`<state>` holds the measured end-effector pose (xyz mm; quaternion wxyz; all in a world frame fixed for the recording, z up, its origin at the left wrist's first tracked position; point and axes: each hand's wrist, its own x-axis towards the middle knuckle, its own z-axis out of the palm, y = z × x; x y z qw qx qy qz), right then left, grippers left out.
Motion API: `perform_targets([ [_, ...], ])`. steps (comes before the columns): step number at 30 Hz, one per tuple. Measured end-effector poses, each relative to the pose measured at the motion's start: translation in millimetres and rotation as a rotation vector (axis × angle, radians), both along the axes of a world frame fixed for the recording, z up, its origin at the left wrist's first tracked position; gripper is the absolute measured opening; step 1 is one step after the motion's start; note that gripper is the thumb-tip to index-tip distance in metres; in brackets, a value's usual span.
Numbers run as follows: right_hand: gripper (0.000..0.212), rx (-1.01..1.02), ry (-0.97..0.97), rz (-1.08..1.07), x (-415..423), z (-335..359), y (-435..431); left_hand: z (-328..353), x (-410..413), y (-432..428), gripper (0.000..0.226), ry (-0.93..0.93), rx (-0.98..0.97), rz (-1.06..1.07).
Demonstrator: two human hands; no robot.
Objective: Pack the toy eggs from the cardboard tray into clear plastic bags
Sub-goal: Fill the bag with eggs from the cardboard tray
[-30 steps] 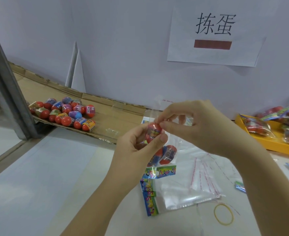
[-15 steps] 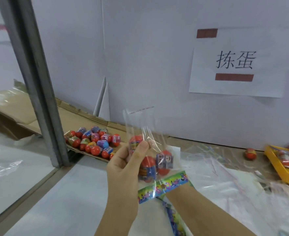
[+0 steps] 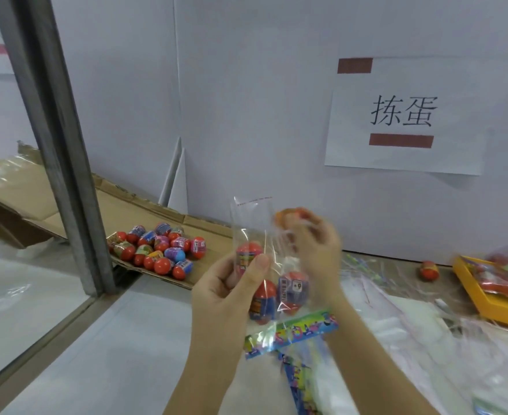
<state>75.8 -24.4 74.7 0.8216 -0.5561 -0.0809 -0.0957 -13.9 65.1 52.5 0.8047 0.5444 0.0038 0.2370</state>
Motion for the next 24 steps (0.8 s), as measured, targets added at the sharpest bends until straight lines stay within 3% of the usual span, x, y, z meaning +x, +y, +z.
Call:
perform_targets([
  [3,0.026,0.038,-0.188,-0.081,-14,32,-56,-4,1,-6,0.033,0.017,0.061,-0.014],
  [5,0.025,-0.007,-0.364,-0.025,-27,50,-89,-4,1,-10,0.033,0.009,0.107,-0.015],
  [9,0.026,-0.327,-0.620,0.194,-50,65,-109,-4,-2,-17,0.031,0.006,0.223,-0.044],
  [13,0.034,-0.681,-0.528,0.304,-53,61,-109,-6,-4,-23,0.031,-0.041,0.305,-0.079],
  [16,0.035,-0.918,-0.482,0.159,-52,58,-104,-7,-6,-24,0.036,-0.073,0.355,-0.071],
  [24,0.041,-1.160,-0.488,0.020,-55,57,-98,-11,-6,-24,0.033,-0.097,0.366,-0.104],
])
